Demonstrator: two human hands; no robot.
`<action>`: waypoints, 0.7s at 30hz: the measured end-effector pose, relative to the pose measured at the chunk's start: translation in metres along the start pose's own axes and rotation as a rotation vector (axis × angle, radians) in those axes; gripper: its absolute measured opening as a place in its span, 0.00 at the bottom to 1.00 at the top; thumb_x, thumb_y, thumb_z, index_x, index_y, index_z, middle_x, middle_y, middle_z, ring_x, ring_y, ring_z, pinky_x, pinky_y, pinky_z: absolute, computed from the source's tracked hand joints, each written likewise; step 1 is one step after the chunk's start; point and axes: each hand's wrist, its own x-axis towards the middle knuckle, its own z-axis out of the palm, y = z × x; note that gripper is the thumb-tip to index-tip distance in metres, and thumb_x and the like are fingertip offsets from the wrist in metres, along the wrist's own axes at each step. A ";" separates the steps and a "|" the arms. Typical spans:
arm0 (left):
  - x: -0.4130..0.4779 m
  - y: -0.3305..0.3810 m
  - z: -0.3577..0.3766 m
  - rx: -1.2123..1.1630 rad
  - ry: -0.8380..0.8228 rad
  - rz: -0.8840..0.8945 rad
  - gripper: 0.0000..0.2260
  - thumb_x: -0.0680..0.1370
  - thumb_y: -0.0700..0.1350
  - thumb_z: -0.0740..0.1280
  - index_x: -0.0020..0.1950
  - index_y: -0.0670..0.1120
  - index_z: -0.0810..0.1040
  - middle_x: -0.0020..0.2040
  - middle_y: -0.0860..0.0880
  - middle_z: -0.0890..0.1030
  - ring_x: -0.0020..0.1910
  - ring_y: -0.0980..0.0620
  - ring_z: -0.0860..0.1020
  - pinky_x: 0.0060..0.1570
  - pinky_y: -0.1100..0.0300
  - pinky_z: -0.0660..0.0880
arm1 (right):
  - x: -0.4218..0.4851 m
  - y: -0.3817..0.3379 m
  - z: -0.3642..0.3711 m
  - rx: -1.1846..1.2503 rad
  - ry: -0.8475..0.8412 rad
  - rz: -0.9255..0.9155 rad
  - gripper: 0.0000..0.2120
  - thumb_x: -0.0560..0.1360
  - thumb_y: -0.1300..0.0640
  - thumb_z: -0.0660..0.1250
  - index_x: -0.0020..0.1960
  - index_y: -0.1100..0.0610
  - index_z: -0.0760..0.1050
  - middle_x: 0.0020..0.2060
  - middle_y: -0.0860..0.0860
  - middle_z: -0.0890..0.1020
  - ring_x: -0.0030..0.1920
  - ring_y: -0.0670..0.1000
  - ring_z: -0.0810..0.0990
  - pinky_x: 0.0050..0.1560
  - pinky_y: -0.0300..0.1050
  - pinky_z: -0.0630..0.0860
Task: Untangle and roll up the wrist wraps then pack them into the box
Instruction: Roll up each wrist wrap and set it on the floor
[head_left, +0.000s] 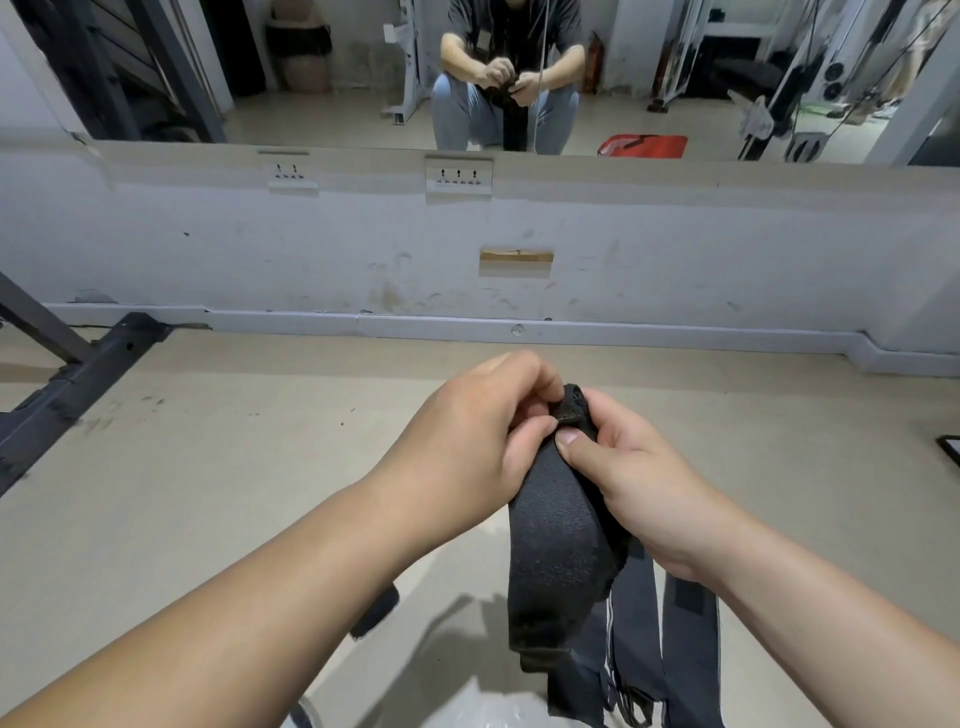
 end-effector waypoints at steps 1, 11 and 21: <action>0.001 0.000 -0.002 -0.033 0.009 -0.037 0.10 0.78 0.39 0.74 0.55 0.49 0.78 0.43 0.58 0.77 0.41 0.58 0.75 0.43 0.66 0.71 | 0.000 0.000 -0.001 -0.007 -0.008 -0.003 0.11 0.82 0.61 0.62 0.59 0.52 0.80 0.51 0.62 0.84 0.49 0.53 0.79 0.52 0.54 0.71; -0.003 -0.010 -0.004 -0.136 0.008 -0.180 0.07 0.76 0.45 0.77 0.54 0.51 0.87 0.48 0.58 0.85 0.50 0.60 0.82 0.50 0.63 0.76 | 0.000 -0.002 0.004 -0.030 -0.028 -0.008 0.13 0.86 0.66 0.59 0.61 0.55 0.79 0.54 0.55 0.85 0.53 0.50 0.82 0.57 0.51 0.74; -0.001 0.010 0.011 0.183 0.161 -0.045 0.04 0.74 0.46 0.73 0.43 0.53 0.80 0.39 0.54 0.73 0.39 0.54 0.71 0.33 0.54 0.73 | 0.000 -0.005 0.007 0.079 0.059 0.068 0.20 0.85 0.41 0.60 0.63 0.55 0.78 0.59 0.57 0.86 0.64 0.57 0.83 0.69 0.61 0.76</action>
